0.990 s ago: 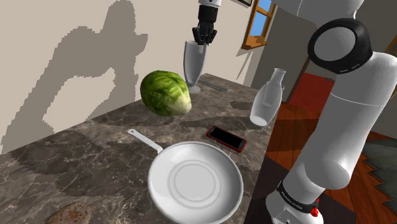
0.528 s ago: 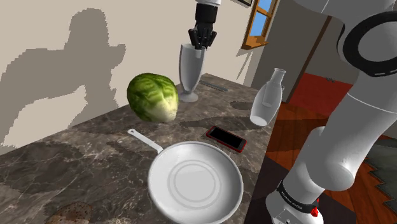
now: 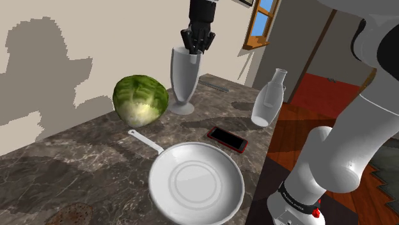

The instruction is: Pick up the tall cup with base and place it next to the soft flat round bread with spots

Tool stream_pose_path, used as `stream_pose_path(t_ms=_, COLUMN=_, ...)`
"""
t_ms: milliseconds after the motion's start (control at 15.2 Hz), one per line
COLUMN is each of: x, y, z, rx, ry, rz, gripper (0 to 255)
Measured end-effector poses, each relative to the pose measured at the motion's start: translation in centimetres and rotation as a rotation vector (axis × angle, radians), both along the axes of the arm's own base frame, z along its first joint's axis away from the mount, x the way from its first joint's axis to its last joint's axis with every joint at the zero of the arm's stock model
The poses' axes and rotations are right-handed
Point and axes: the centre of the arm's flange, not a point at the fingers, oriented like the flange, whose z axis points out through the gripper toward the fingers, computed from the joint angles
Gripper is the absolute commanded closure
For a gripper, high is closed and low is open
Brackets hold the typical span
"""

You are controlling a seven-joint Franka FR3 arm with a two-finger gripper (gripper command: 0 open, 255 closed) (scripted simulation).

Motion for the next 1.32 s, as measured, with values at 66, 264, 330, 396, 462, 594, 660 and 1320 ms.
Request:
stream_pose_path(t_ms=66, x=-0.8, y=1.0, z=-0.2, rx=0.0, ry=0.0, rz=0.0, gripper=255)
stream_pose_path(t_ms=264, x=-3.3, y=4.3, z=-0.1, rx=0.0, ry=0.0, rz=0.0, gripper=255)
stream_pose_path(t_ms=330, x=-3.9, y=5.3, z=-0.2, rx=0.0, ry=0.0, rz=0.0, gripper=255)
stream_pose_path(t_ms=396, x=-4.7, y=6.5, z=-0.1, rx=0.0, ry=0.0, rz=0.0, gripper=255)
stream_pose_path(t_ms=462, x=-5.4, y=7.4, z=-0.1, rx=0.0, ry=0.0, rz=0.0, gripper=255)
stream_pose_path(t_ms=594, x=-7.2, y=9.7, z=-0.3, rx=0.0, ry=0.0, rz=0.0, gripper=255)
stream_pose_path(t_ms=660, x=-7.8, y=10.5, z=-0.3, rx=0.0, ry=0.0, rz=0.0, gripper=255)
stream_pose_path(t_ms=1320, x=-15.5, y=21.1, z=-0.5, rx=-0.001, ry=-0.001, rz=0.001, gripper=255)
